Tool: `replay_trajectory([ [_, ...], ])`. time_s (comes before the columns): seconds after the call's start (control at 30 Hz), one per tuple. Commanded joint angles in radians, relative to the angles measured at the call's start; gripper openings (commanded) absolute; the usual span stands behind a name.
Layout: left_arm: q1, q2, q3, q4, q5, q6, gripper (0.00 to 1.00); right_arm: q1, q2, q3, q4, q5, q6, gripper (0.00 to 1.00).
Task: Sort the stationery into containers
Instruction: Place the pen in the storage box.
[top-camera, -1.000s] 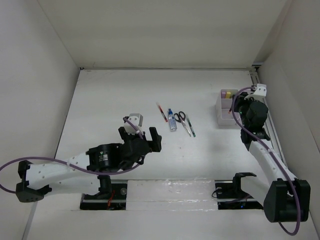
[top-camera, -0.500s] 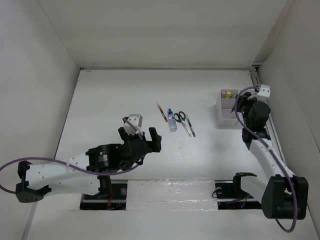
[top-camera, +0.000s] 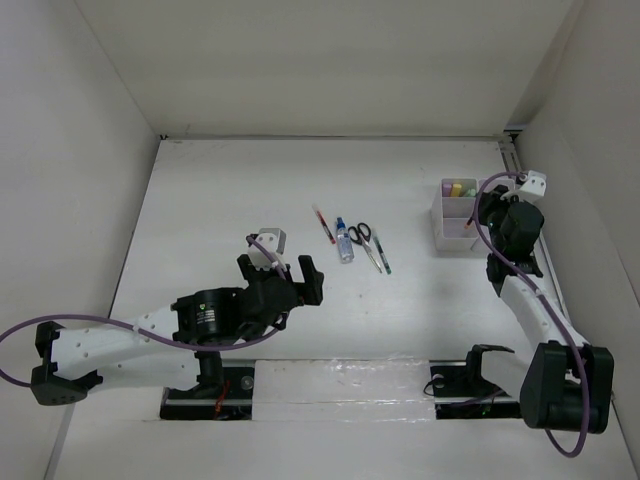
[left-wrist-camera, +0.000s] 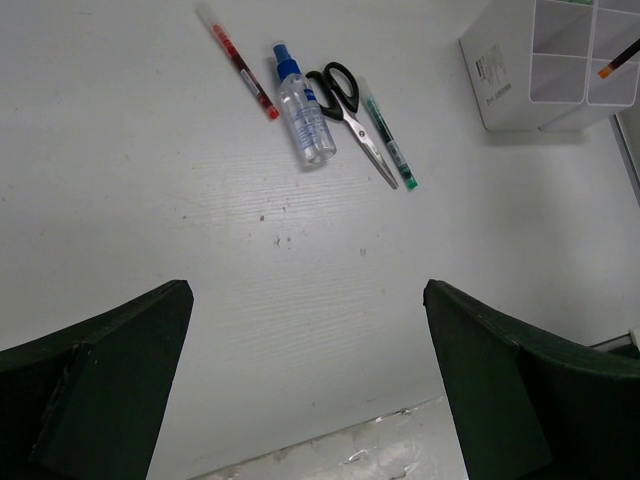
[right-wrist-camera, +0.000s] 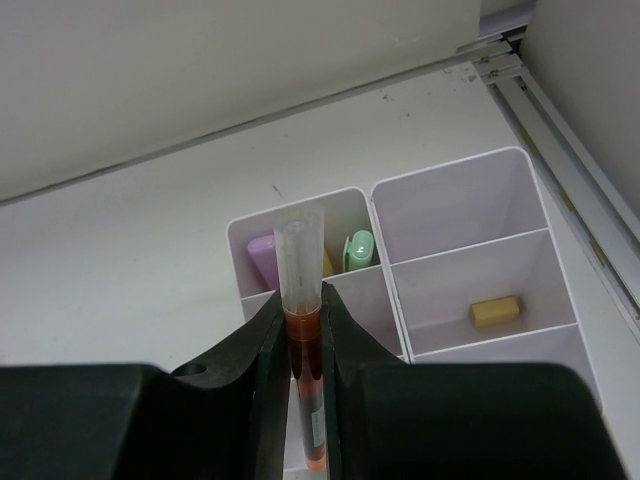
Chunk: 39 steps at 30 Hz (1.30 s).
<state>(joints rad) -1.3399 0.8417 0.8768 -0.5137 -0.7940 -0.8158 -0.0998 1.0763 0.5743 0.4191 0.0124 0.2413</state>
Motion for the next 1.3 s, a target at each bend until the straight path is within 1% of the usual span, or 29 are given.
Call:
replay_trajectory([
  [0.0,-0.001,-0.015,0.005,0.012,-0.01,0.01,1.0,-0.012,0.005,0.001,0.043,-0.02,0.016,0.0],
  [0.2,-0.001,-0.015,0.005,0.012,-0.01,0.01,1.0,-0.012,0.014,0.001,0.043,-0.02,0.026,0.0],
  [0.43,-0.001,-0.015,-0.004,0.032,0.021,0.029,1.0,-0.021,0.014,-0.008,0.102,-0.038,0.036,0.0],
  [0.6,-0.001,-0.015,-0.004,0.053,0.021,0.039,1.0,-0.021,0.045,-0.008,0.113,-0.038,0.047,0.0],
  [0.67,-0.001,-0.015,-0.004,0.053,0.021,0.04,1.0,-0.021,0.086,0.001,0.126,-0.019,0.075,0.0],
  [0.8,-0.001,-0.024,-0.013,0.053,0.021,0.04,1.0,-0.021,0.163,0.033,0.135,-0.028,0.125,0.0],
  [0.93,-0.001,-0.044,-0.013,0.063,0.021,0.04,1.0,-0.021,0.214,0.024,0.176,-0.028,0.161,0.0],
  [1.03,-0.001,-0.064,-0.022,0.063,0.021,0.04,1.0,-0.031,0.214,0.024,0.176,-0.042,0.161,0.0],
  [1.17,-0.001,-0.064,-0.022,0.063,0.021,0.04,1.0,-0.031,0.169,0.015,0.176,-0.042,0.148,0.0],
  [1.23,-0.001,-0.064,-0.022,0.072,0.021,0.04,1.0,-0.031,0.157,0.015,0.176,-0.022,0.148,0.0],
  [1.27,-0.001,-0.064,-0.022,0.072,0.021,0.04,1.0,-0.031,0.143,0.015,0.176,0.019,0.148,0.0],
])
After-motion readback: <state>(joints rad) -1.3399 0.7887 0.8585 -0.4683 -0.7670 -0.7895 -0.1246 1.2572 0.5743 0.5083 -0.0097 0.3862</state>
